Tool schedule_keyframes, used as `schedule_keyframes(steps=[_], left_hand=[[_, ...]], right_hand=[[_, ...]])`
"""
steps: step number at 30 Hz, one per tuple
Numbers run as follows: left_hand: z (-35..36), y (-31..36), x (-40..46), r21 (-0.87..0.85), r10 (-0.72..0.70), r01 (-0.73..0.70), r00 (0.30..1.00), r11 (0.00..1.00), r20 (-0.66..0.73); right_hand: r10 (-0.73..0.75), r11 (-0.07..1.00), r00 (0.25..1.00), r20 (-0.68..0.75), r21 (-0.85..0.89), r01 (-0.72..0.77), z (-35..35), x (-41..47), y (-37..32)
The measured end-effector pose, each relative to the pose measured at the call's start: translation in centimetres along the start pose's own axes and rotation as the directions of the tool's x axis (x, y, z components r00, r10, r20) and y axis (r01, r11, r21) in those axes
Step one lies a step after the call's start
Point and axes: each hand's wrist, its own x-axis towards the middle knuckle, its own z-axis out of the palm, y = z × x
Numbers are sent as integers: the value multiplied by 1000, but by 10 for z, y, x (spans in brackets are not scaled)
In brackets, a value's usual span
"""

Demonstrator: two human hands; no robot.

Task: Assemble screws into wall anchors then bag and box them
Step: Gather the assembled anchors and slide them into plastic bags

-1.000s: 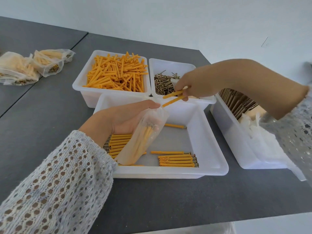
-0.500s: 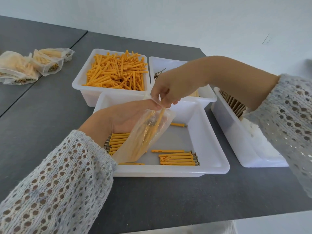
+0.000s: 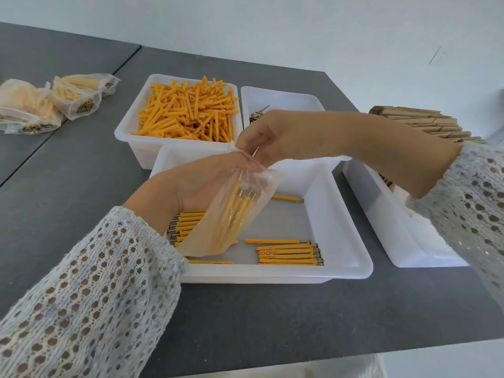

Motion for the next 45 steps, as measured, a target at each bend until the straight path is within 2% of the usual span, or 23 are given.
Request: schedule_keyframes(steps=[2,5,7,8,10,12,14,19,29,36,41,45], left_hand=[[-2,1,0,-48,-3,1,999,999,-37],[-4,1,-1,-61,-39,35,997,998,-66],[-4,1,-1,-44,-56,53,995,998,-77],[-4,1,0,-39,-61,59,995,998,-78],[-4,1,0,-32,-67,65,995,997,-76],[-4,1,-1,-24,-73,72,995,997,-68],[-4,1,-1,-22,-81,80,994,997,-67],[-6,-1,-1,-7,-90,89,993,996,-73],[-13,-3,0,9,-93,94,993,996,-67],[-16,-4,1,9,-96,97,993,995,-68],[-16,-4,0,31,-107,110,991,993,-85],[-12,-3,-2,11,-125,127,986,992,-114]], right_hand=[[50,992,995,-91,116,-39,-5,-4,6],[110,989,961,-252,-66,-131,-8,-10,15],[187,956,939,-289,-166,-241,-4,-14,24],[249,932,933,-262,-198,-304,0,-16,28],[392,878,917,-77,-268,-397,14,-20,36],[486,840,861,151,-352,-413,36,-25,41],[514,820,814,270,-433,-373,60,-30,48],[443,758,884,145,-588,-284,99,-38,61],[467,712,869,165,-652,-259,99,-39,70],[385,668,920,72,-709,-225,100,-40,83],[273,516,962,-9,-842,-154,109,-38,92],[341,569,940,-12,-794,-216,106,-32,90]])
